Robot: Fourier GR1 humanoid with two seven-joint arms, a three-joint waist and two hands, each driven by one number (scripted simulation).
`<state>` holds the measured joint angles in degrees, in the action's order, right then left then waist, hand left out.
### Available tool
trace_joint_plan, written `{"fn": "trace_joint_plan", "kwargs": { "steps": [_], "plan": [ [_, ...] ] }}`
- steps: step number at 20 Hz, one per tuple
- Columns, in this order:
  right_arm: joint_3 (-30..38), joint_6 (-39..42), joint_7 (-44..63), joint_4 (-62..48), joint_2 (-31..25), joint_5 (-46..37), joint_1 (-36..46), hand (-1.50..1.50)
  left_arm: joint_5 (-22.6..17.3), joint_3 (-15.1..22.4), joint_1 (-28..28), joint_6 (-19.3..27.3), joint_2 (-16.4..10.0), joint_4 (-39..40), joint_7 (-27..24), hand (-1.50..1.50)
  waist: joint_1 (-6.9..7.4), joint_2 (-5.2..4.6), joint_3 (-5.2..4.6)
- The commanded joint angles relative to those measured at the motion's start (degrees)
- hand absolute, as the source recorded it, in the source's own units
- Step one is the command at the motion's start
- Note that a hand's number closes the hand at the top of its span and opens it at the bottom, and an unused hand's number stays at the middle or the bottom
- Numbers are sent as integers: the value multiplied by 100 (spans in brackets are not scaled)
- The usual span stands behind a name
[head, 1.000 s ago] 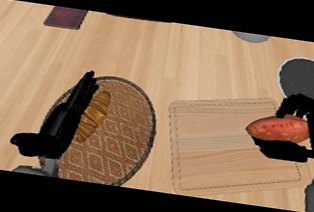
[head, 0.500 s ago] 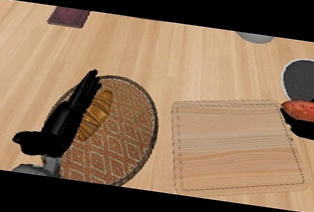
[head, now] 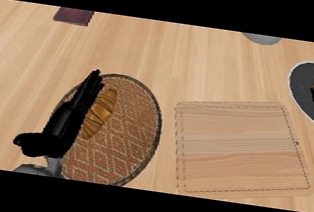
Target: Pick the sweet potato from the cutting board and place it in the pan
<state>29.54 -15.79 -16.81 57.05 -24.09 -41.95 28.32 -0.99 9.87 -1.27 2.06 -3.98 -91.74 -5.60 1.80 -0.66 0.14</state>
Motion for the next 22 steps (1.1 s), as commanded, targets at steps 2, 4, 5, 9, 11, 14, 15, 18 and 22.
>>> {"fn": "trace_joint_plan", "kwargs": {
  "steps": [2, 4, 5, 9, 11, 14, 15, 18, 22],
  "plan": [
    [645, -617, -792, -1754, -531, 404, 881, 150, 23, 18, -233, -26, 51, 130, 72, 0, 99, -53, 12],
    [767, -826, -1287, -2370, -681, 476, 938, 150, 58, 84, -164, 15, 114, 89, 101, 0, 90, -46, 12],
    [766, -873, -1287, -2550, -768, 464, 1179, 150, -139, -67, -169, -121, -70, -294, 415, 0, 130, -34, 12],
    [965, -1000, -1860, -3225, -1048, 567, 1269, 150, 120, 125, -165, 38, 177, 188, -49, 0, 191, -99, 24],
    [980, -1089, -1789, -3459, -1123, 536, 1528, 150, -35, 14, -332, -121, 81, 139, 51, 0, 238, -120, 26],
    [174, 95, -483, -4101, -1519, -337, 1457, -150, 131, 203, -285, -91, 143, 220, -62, 0, 371, -177, 2],
    [-15, 204, -541, -4172, -1546, -517, 1494, -150, 111, 165, -373, -92, 154, 263, -71, 0, 371, -180, 5],
    [80, 902, -610, -4515, -1330, -309, 1749, -150, 170, 286, -421, -53, 219, 90, 71, 0, 429, -164, 33],
    [241, 1002, -869, -4653, -1238, -150, 1899, -150, 117, 237, -254, -84, 215, 215, -81, 0, 414, -176, 39]
  ]
}}
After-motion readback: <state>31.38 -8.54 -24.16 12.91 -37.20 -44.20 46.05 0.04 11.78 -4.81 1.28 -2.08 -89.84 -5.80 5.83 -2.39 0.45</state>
